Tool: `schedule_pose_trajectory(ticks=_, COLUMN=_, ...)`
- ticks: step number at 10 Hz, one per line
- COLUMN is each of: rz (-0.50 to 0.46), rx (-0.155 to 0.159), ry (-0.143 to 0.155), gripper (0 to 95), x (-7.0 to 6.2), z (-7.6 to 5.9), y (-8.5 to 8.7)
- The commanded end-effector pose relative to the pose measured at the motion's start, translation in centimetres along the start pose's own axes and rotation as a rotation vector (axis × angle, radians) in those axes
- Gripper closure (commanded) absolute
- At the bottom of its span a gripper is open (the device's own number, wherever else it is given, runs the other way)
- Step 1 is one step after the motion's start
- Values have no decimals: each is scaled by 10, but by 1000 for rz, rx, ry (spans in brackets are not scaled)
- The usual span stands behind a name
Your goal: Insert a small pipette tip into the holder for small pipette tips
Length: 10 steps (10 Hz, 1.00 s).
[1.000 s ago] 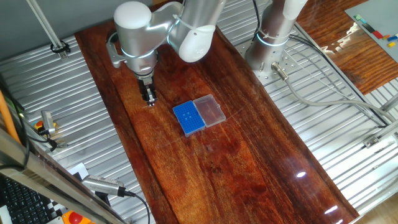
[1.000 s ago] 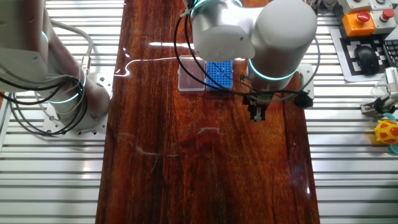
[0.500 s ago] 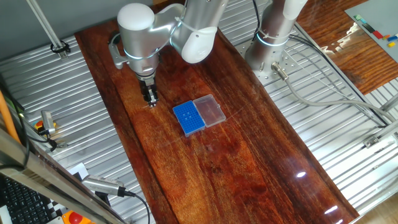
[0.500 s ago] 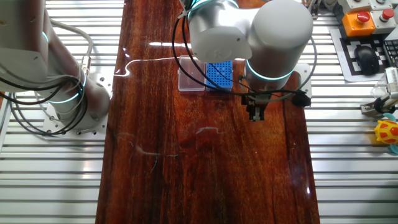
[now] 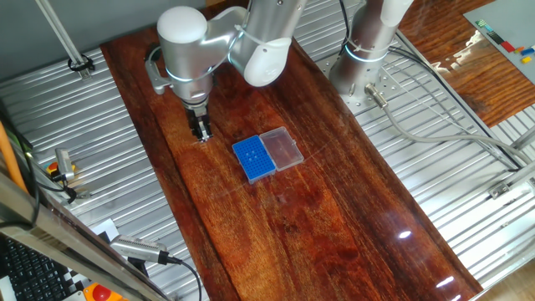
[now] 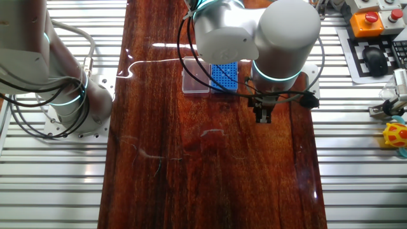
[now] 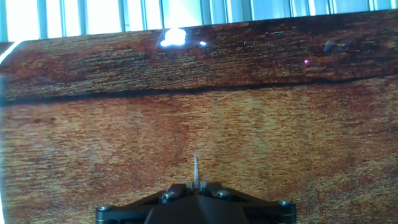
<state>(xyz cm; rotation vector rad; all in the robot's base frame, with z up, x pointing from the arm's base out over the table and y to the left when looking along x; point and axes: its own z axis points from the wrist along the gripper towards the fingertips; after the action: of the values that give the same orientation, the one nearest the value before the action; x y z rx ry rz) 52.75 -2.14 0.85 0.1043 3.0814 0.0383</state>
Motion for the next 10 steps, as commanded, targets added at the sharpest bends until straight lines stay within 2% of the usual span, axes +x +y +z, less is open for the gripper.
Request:
schedule_pose_trajectory(ticks=1, rz=-2, rx=0, ry=1, gripper=950, x=0, z=0, y=0)
schedule_pose_trajectory(ticks=10, rz=-5, rx=-5, ry=-4, gripper=950, x=0, z=0, y=0)
